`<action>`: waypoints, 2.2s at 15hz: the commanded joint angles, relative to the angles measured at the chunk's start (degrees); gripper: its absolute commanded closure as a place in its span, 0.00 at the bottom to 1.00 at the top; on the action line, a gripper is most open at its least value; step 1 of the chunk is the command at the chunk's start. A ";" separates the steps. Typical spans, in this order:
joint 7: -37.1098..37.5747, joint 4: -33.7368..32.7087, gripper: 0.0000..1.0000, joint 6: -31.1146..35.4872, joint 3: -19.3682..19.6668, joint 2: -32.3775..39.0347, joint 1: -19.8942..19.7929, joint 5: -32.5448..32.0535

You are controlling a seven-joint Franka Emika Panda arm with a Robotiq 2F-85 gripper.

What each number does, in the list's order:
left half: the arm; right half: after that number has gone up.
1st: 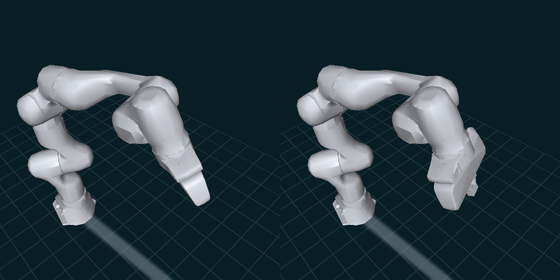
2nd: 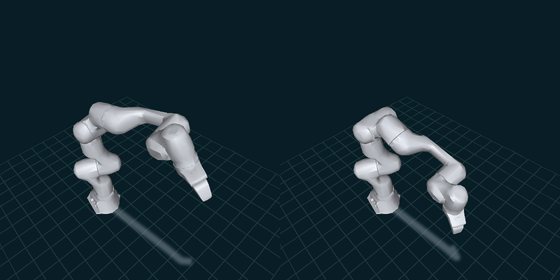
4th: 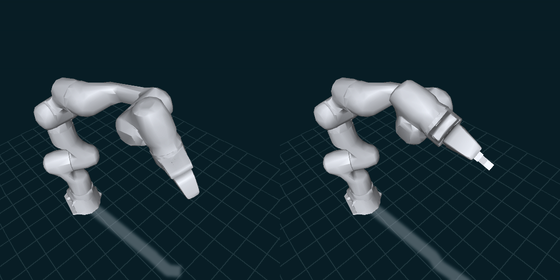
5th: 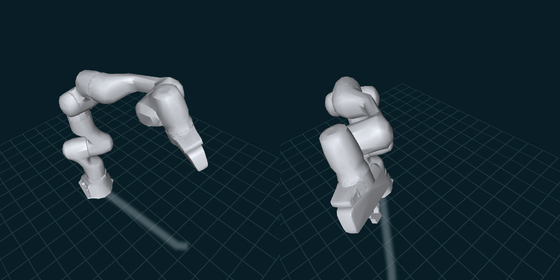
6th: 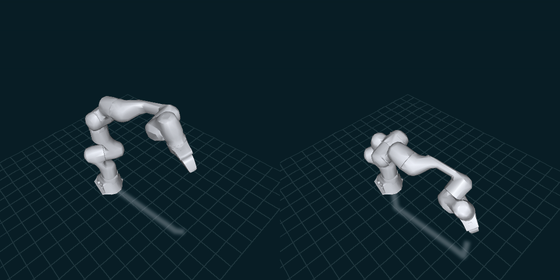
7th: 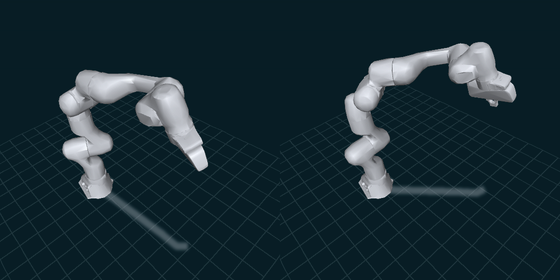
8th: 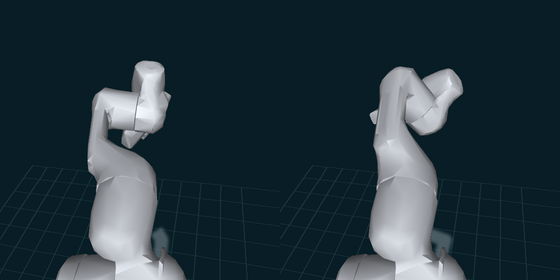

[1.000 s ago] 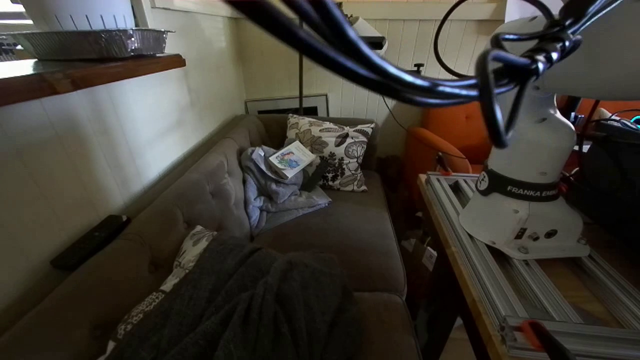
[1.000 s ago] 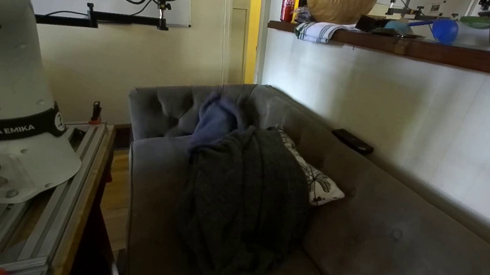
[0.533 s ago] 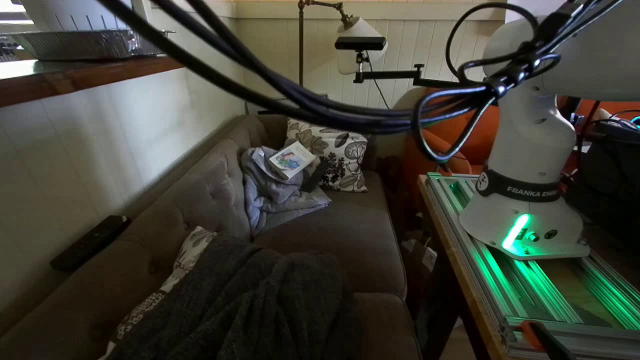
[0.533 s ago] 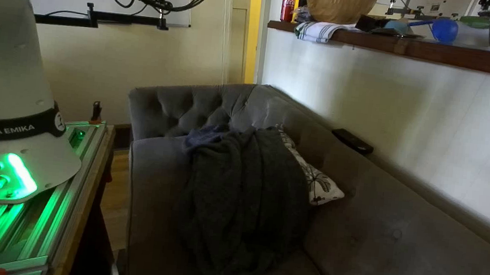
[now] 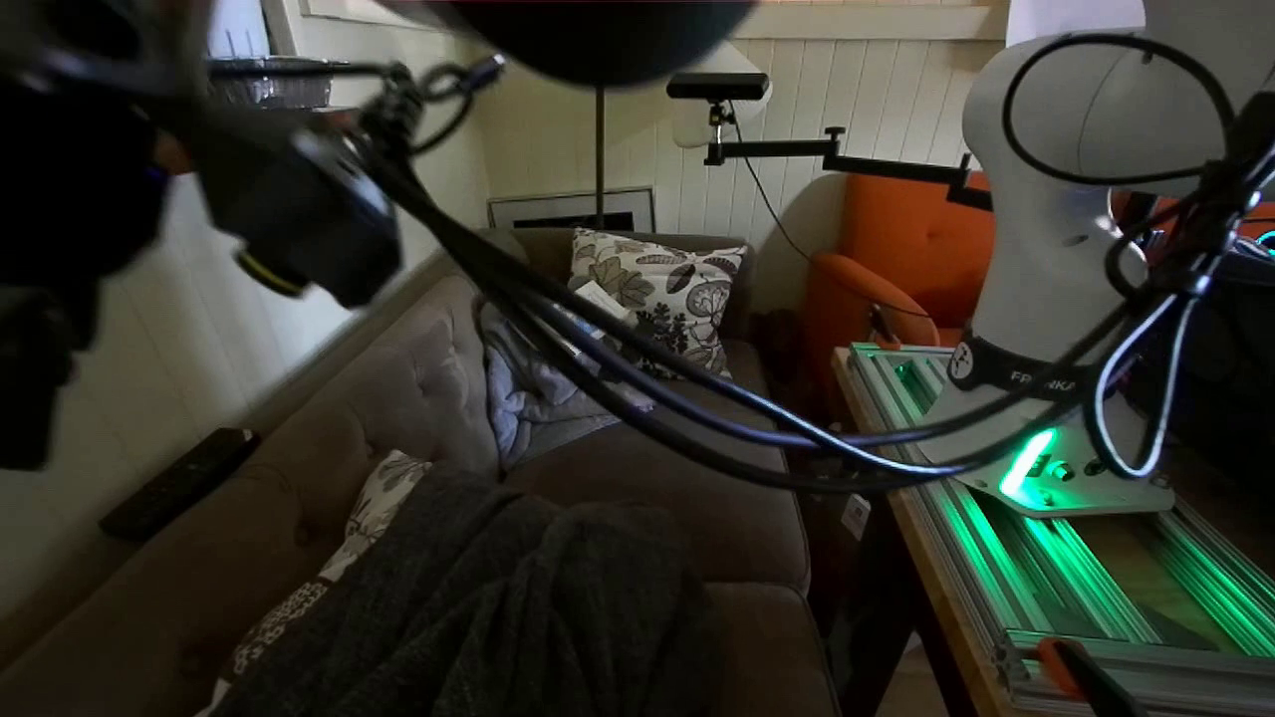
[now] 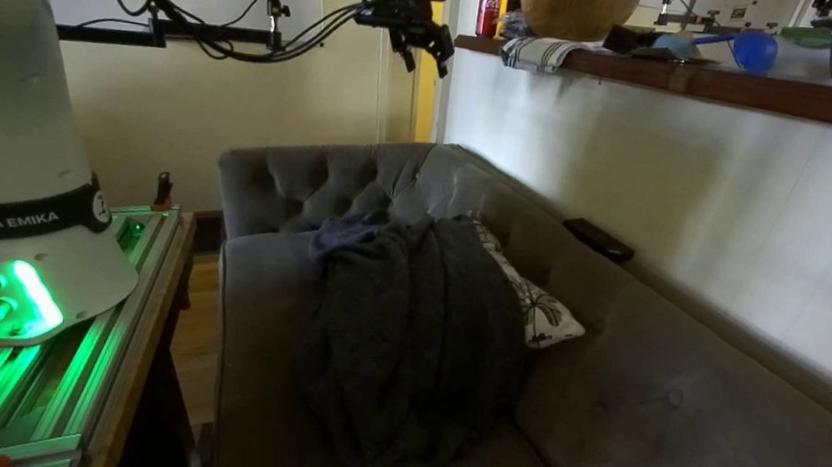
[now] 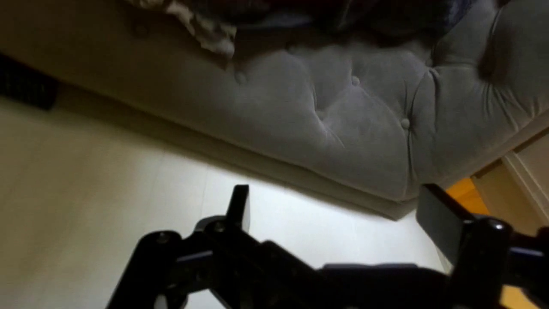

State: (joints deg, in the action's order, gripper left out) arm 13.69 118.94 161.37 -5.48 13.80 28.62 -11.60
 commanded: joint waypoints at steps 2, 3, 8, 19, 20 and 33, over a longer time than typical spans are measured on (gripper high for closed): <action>4.05 4.81 0.00 1.88 1.40 -0.93 0.89 -0.91; 4.62 5.82 0.00 2.27 1.62 -1.34 0.99 -0.93; 4.64 6.96 0.00 0.80 -1.54 -3.35 -4.66 5.69; -17.05 30.72 0.00 3.73 -5.59 -6.79 -29.61 48.48; -13.62 25.95 0.00 2.59 -4.04 -4.36 -26.78 41.60; -19.57 15.89 0.00 -11.97 6.09 7.39 -43.74 53.11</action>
State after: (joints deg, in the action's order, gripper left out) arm -4.43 140.38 153.86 -1.95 14.48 -11.88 38.02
